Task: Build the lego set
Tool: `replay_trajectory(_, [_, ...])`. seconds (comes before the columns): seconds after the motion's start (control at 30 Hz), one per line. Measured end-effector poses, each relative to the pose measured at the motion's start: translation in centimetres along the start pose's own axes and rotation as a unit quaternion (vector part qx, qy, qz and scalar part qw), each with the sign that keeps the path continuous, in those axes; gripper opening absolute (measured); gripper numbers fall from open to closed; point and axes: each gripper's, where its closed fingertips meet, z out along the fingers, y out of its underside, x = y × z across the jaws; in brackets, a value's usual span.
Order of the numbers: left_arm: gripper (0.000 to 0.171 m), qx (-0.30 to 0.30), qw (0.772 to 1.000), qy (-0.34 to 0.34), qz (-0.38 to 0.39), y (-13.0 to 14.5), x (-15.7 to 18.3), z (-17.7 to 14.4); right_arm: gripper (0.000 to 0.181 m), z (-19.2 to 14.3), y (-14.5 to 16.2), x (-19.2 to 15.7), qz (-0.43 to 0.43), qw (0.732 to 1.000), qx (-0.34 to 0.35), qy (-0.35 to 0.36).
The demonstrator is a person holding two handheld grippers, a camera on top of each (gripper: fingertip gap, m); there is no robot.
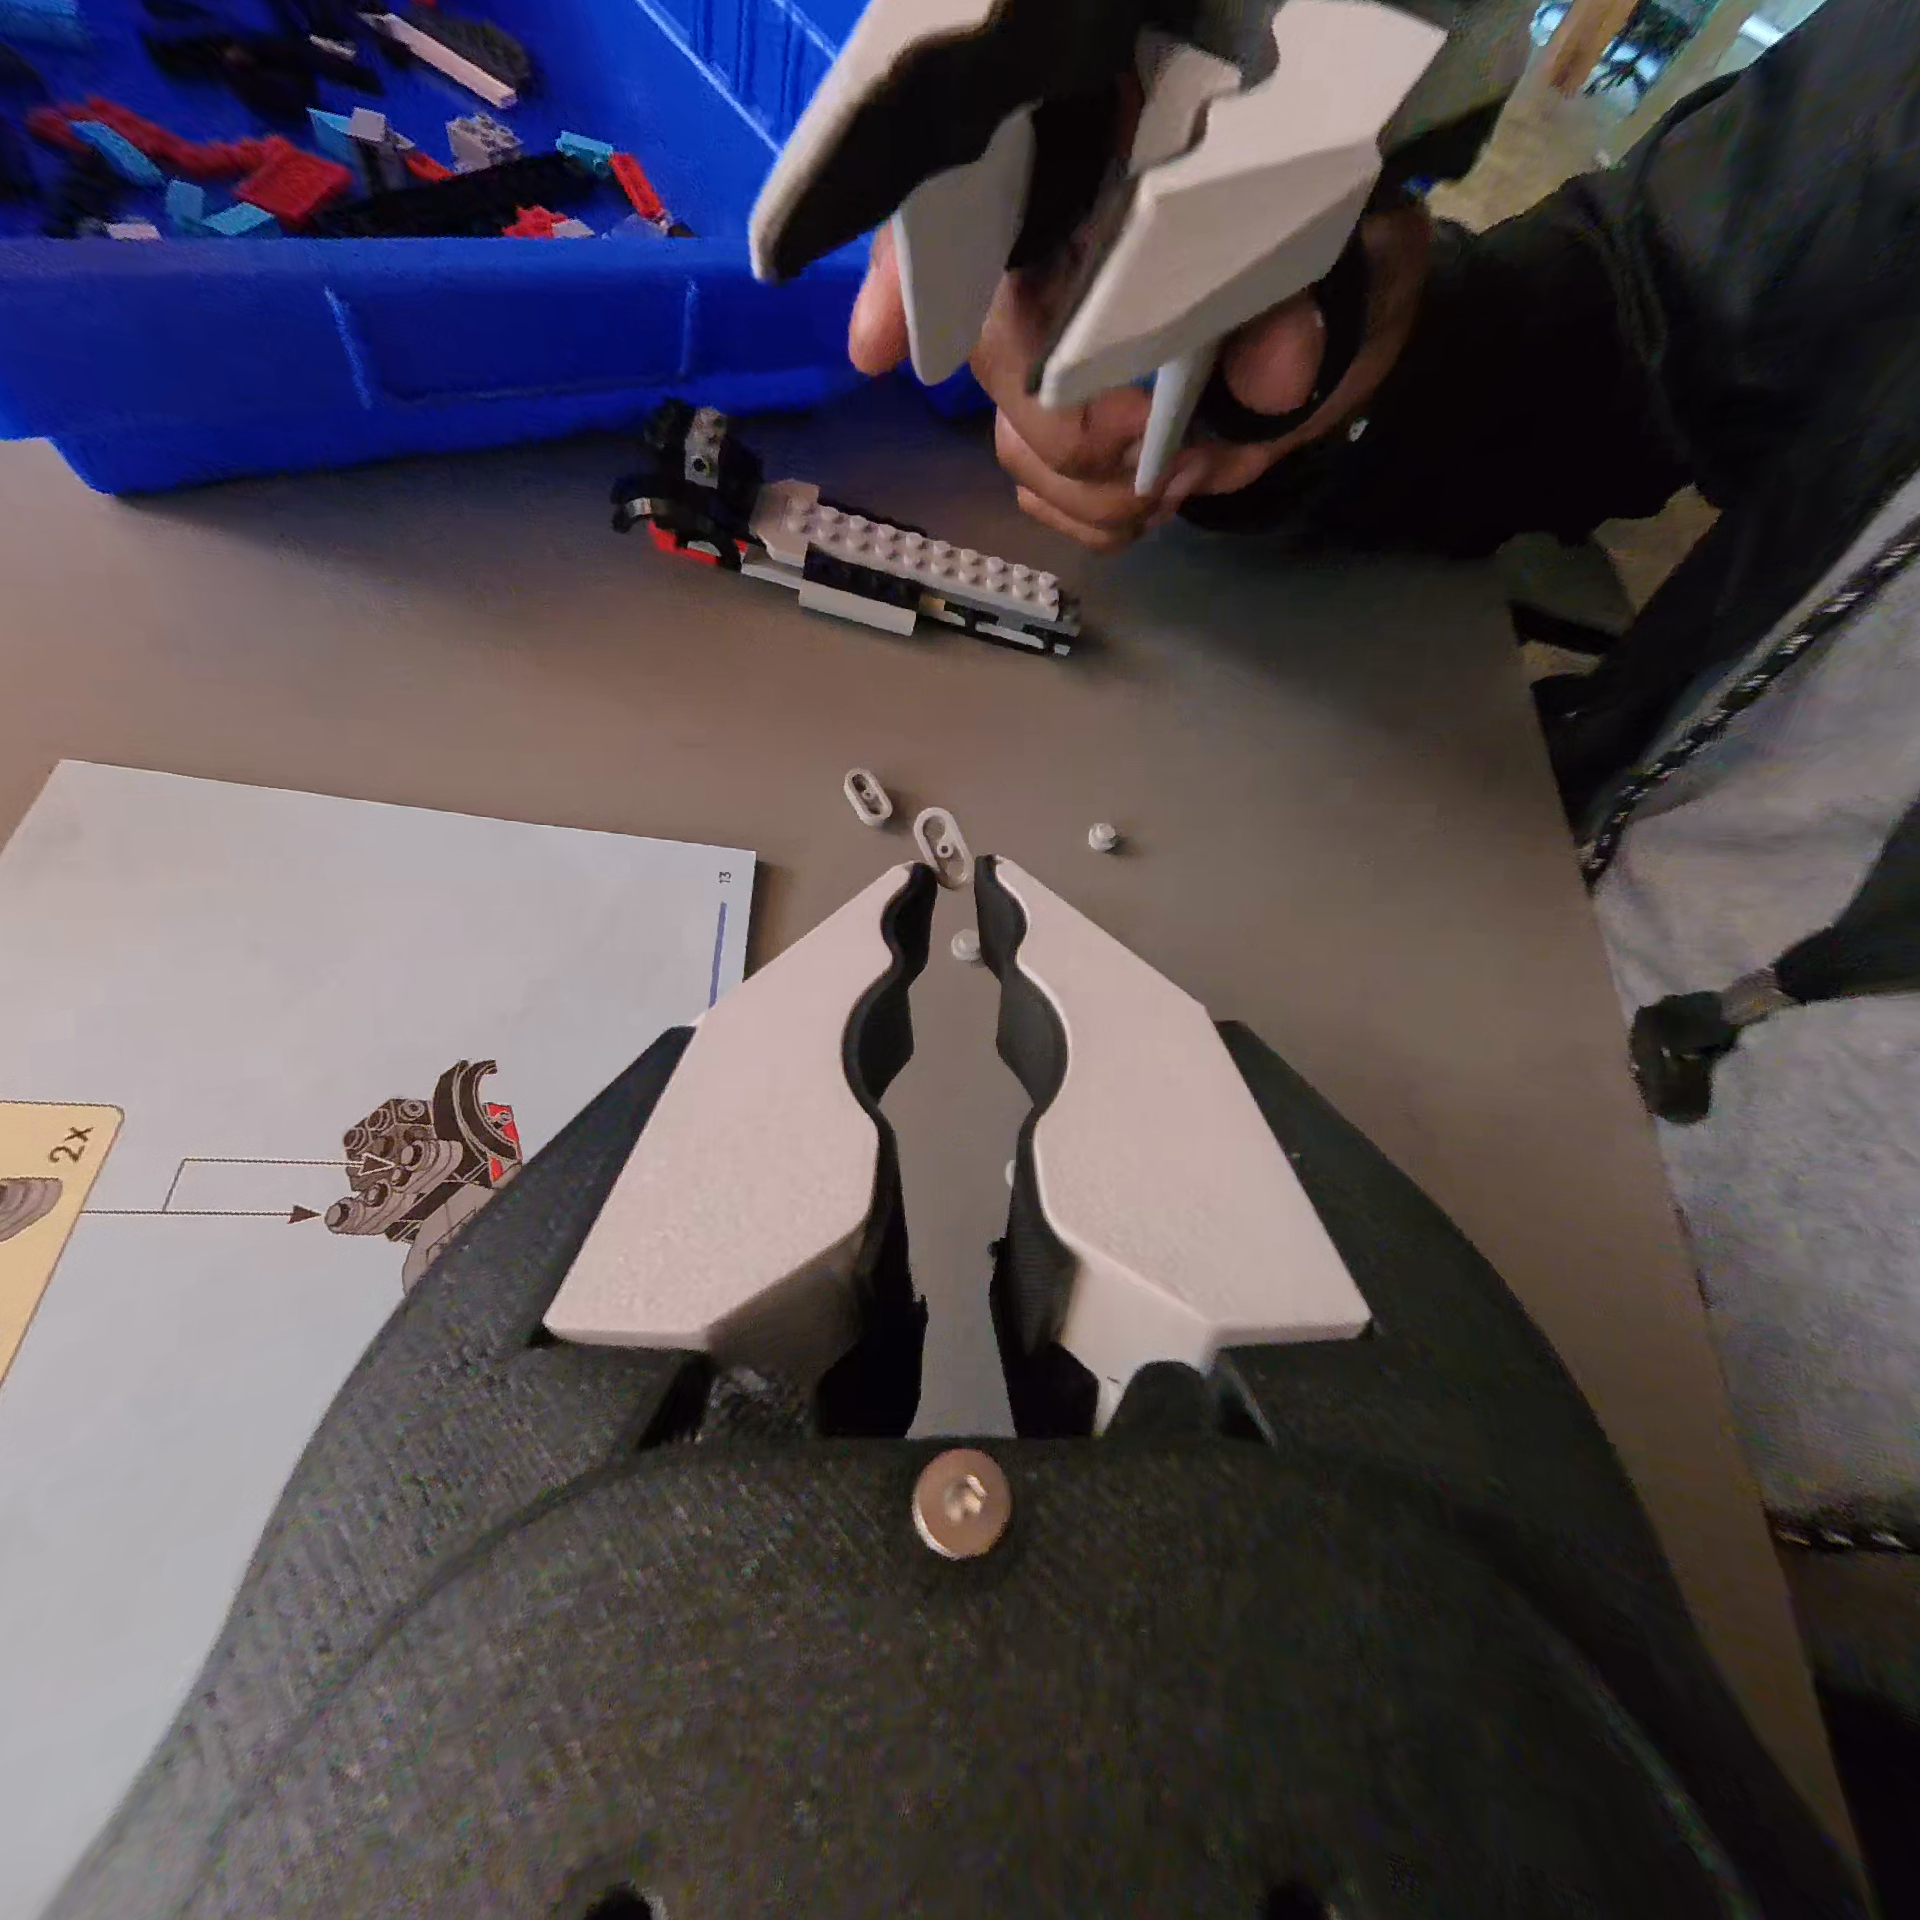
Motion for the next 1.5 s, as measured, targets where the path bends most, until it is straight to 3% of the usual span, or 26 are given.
replay_trajectory(0.3, [0.009, -0.01, 1.0, -0.012, 0.018, 0.2, 0.0, -0.2, 0.042, -1.3, 0.1, 0.6, 0.011, 1.0, 0.018, 0.011])
replay_trajectory(0.53, [0.009, 0.029, 0.999, -0.01, 0.043, -1.9, 1.8, -0.9, 0.041, -2.9, 0.1, 0.5, -0.031, 0.999, 0.028, 0.032])
replay_trajectory(0.77, [0.009, 0.028, 0.998, -0.009, 0.047, -2.1, 2.2, 0.4, 0.04, -3.6, 2.2, -2.4, -0.017, 0.999, -0.006, -0.027])
replay_trajectory(1.0, [0.009, 0.035, 0.998, 0.009, 0.042, -2.3, 2.5, 1.2, 0.037, -2.6, 3.2, -3.6, -0.065, 0.997, -0.022, -0.046])
replay_trajectory(1.23, [0.009, 0.08, 0.996, 0.051, 0.0, -3.7, 3.4, 1.1, 0.034, -2.7, 2.6, -3.7, -0.118, 0.992, 0.0, -0.035])
replay_trajectory(1.5, [0.009, 0.168, 0.971, 0.139, -0.096, -6.2, 4.7, 0.2, 0.034, -2.3, 1.2, -4.8, -0.218, 0.975, 0.042, 0.002])
